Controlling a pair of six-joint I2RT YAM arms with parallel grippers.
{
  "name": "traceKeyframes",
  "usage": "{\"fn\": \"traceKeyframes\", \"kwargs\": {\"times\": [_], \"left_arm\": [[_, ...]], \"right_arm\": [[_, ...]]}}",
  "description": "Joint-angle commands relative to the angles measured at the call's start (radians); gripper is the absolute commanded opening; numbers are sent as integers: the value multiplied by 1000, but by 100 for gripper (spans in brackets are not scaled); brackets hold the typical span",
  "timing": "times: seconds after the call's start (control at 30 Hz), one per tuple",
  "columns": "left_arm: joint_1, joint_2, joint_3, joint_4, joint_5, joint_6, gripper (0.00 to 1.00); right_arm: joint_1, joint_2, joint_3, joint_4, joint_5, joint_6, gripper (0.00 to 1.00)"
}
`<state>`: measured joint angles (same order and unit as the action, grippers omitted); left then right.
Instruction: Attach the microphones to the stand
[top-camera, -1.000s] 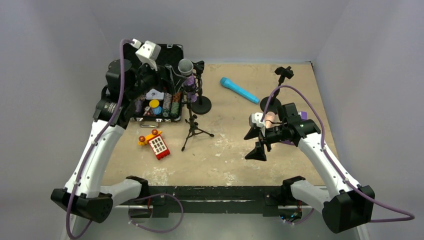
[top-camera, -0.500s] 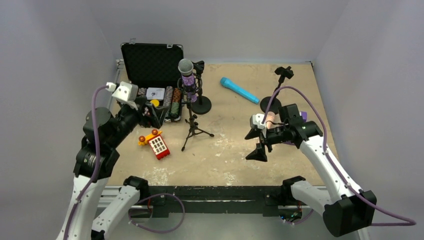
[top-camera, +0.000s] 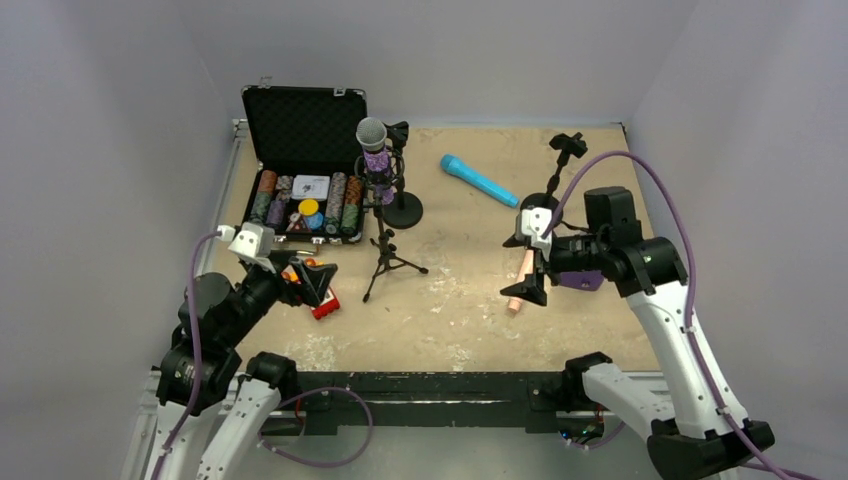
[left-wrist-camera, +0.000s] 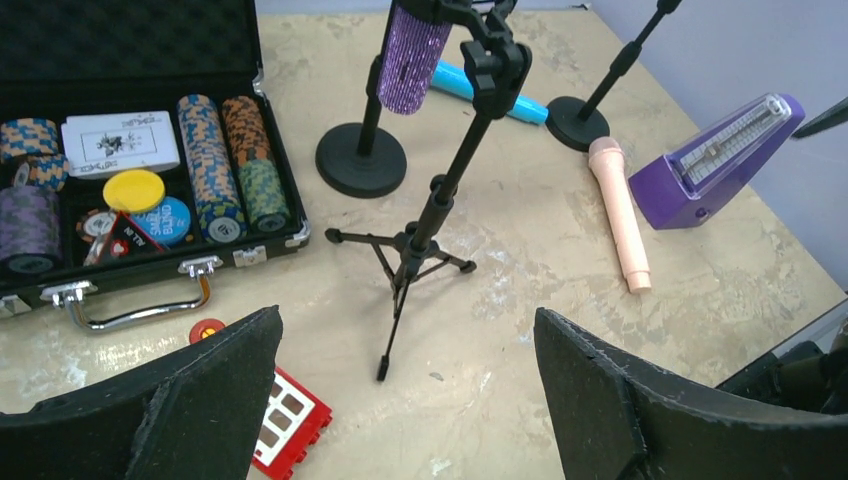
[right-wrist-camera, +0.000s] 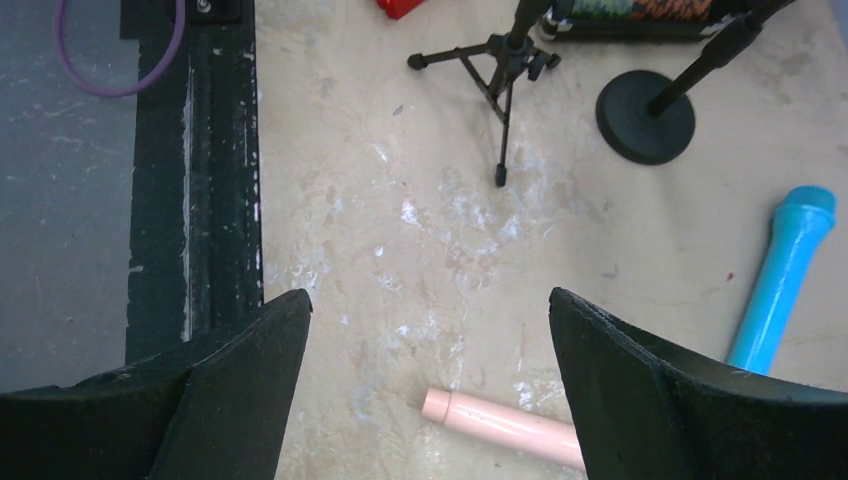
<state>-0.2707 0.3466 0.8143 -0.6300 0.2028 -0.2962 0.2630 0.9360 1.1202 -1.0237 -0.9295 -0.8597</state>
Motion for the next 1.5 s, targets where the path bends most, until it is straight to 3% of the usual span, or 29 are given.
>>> {"fn": "traceKeyframes", "kwargs": {"times": [0.0,0.37,1.0,1.47], "left_arm": [[1,-35,-21,-19,39,-8,99],[1,-46,-71,-10,4,21,99],[1,-56,-112,8,17,39,99],[1,-57,-112,9,21,43,99]], "right_arm": [[-9,25,123,-81,-11,28,92],[-38,57,289,-184,-13,24,92],[-219,53,351,-187,-158,58,92],[-259,53,355,-165,-164,85,92]]}}
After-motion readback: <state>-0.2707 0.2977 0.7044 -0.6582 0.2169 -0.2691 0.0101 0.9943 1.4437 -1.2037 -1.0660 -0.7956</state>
